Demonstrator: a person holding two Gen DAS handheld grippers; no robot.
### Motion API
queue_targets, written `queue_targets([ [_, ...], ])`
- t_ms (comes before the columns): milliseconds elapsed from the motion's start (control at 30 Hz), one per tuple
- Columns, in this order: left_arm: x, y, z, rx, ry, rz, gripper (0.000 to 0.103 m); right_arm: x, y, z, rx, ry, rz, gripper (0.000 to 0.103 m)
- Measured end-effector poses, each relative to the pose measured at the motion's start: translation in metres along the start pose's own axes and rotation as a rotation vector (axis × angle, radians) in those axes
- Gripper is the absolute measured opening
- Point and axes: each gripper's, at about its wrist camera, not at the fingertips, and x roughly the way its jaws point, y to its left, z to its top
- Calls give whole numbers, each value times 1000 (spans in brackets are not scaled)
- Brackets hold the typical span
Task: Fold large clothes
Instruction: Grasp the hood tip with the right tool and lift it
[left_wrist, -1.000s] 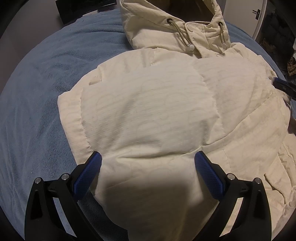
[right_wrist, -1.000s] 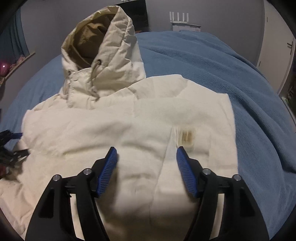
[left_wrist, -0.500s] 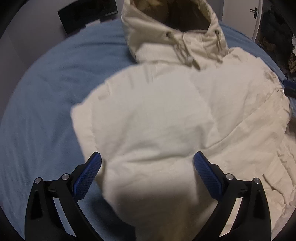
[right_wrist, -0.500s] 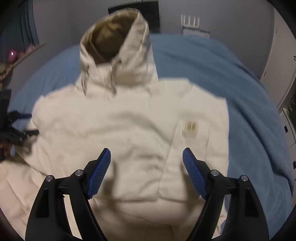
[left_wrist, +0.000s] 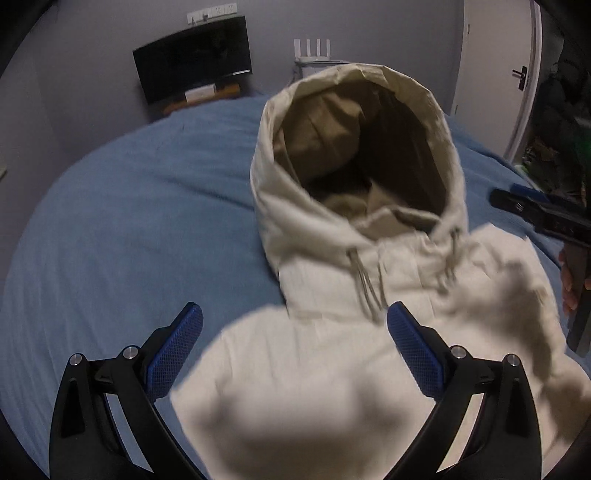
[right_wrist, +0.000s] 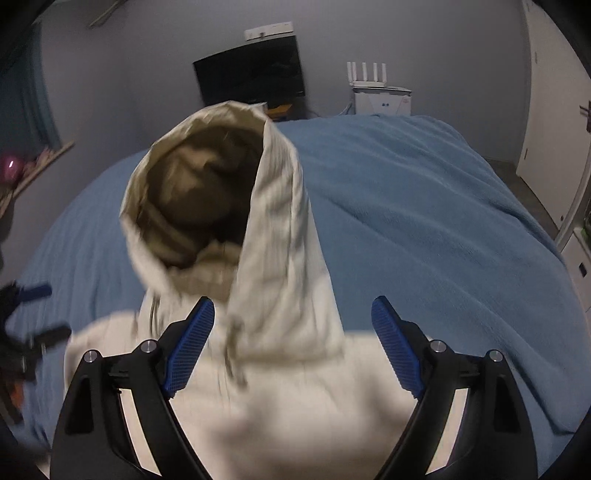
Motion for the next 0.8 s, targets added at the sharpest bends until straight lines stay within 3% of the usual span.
queue_targets([
  [133,28,6,12,-61,33,-9,96,33,5,28,41,-13,-12,82],
  [167,34,9,13,-80,45,-12,96,39,6,33,53,-13,6,76],
  [200,41,13,13,-101,51,-14,96,44,8,37,47,-6,14,63],
  [233,44,15,13,-112,55,-19,96,47,9,39,33,-4,10,56],
  [300,48,22,13,-133,47,-24,96,48,17,39,-53,-13,-7,19],
  [367,48,28,13,-143,27,-22,96,39,20,34,-121,-50,-18,11],
  [467,44,35,15,-147,-21,-6,94,18,18,21,-164,-99,18,7],
  [667,39,43,26,-217,-98,-2,79,-25,14,-14,-273,-141,58,4],
  [800,41,38,32,-177,-113,93,73,-38,4,-30,-286,-127,72,4],
])
